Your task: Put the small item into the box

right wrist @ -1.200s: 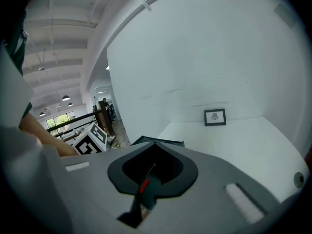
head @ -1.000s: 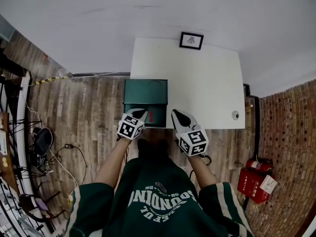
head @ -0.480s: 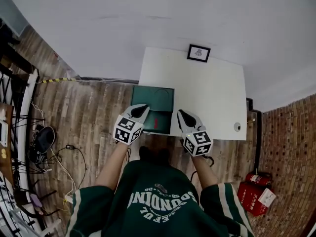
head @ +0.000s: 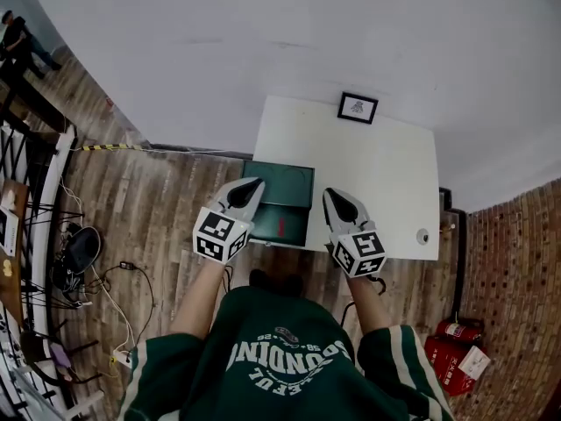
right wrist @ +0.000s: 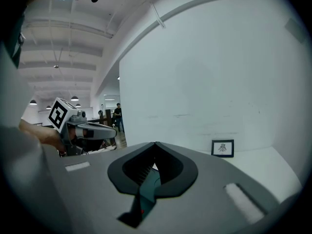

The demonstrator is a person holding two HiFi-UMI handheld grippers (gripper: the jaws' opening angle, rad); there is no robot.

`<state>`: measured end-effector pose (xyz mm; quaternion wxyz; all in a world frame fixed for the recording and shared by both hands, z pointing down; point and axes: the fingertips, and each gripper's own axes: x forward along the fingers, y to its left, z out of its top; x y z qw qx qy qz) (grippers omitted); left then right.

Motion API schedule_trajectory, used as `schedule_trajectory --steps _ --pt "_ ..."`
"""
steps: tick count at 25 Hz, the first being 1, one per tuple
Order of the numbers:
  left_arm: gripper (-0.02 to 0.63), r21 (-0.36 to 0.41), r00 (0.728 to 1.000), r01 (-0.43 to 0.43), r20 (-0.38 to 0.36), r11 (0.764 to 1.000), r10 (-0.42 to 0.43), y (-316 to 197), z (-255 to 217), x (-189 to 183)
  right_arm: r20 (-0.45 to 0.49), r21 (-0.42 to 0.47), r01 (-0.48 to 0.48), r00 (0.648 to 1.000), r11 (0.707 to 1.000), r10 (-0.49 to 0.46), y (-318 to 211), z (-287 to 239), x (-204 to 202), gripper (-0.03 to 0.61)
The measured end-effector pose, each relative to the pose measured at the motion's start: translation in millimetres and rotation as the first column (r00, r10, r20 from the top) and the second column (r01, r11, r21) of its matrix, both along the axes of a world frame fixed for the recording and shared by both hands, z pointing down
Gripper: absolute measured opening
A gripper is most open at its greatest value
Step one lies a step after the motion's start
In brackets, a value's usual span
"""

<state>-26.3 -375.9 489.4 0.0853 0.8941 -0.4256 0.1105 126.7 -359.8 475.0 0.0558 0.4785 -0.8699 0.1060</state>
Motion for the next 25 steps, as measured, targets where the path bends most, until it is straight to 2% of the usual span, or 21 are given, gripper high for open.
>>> schedule_trajectory --steps 6,25 --pt "0.053 0.038 1.0 0.009 0.004 0.999 -0.009 6 -15 -7 -0.011 0.024 0.024 1.0 0.999 -0.024 4 -9 -13 0.003" --pt "0.052 0.008 1.0 0.02 -0.021 1.0 -0.02 15 -9 -16 -0.014 0.011 0.033 0.999 0.999 -0.033 10 -2 -23 0.003"
